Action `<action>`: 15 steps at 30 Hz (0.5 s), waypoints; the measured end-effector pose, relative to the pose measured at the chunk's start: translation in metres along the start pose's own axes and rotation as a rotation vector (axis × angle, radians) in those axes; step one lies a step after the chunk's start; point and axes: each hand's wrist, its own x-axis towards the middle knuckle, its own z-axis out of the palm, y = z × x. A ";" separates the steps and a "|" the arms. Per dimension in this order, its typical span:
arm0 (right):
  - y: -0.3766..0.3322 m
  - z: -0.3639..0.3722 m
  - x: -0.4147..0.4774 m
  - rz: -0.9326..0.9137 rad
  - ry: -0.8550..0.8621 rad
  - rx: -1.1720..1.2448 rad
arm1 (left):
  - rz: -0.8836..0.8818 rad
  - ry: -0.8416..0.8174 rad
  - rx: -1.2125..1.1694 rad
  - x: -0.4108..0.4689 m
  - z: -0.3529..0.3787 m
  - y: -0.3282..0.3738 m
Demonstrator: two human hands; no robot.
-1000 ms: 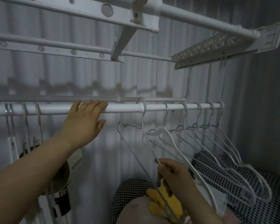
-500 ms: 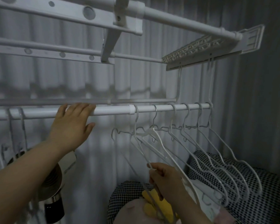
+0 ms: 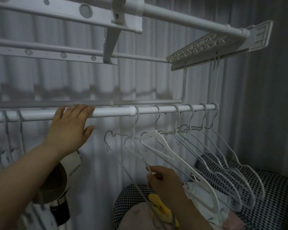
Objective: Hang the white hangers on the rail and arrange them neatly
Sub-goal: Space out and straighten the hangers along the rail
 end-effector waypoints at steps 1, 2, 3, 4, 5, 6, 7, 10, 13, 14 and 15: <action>0.000 -0.002 0.001 0.009 -0.003 0.003 | 0.000 -0.002 -0.005 0.000 0.000 -0.001; 0.001 -0.003 0.002 0.013 -0.009 0.000 | 0.001 -0.004 -0.008 0.000 0.001 -0.002; 0.003 -0.004 0.002 0.009 -0.014 0.001 | 0.002 -0.006 -0.015 -0.001 0.002 -0.003; 0.004 -0.005 0.002 -0.001 -0.012 0.008 | 0.001 -0.012 -0.025 -0.001 0.002 -0.004; 0.005 -0.007 0.003 -0.011 0.000 0.015 | -0.009 -0.021 -0.038 -0.001 0.002 -0.004; 0.005 -0.009 0.003 -0.017 0.023 0.014 | -0.026 -0.036 -0.051 -0.001 0.001 -0.004; 0.004 -0.011 0.002 -0.024 0.044 0.010 | -0.041 -0.047 -0.062 -0.002 0.000 -0.005; 0.000 -0.020 -0.003 -0.067 0.106 -0.070 | -0.064 -0.031 -0.085 -0.008 -0.006 -0.005; -0.005 -0.028 -0.007 -0.158 0.186 -0.191 | -0.120 -0.027 -0.084 -0.024 -0.017 -0.010; -0.007 -0.030 -0.007 -0.190 0.205 -0.227 | -0.136 -0.026 -0.074 -0.030 -0.021 -0.012; -0.009 -0.029 -0.007 -0.223 0.217 -0.264 | -0.148 -0.020 -0.064 -0.036 -0.025 -0.016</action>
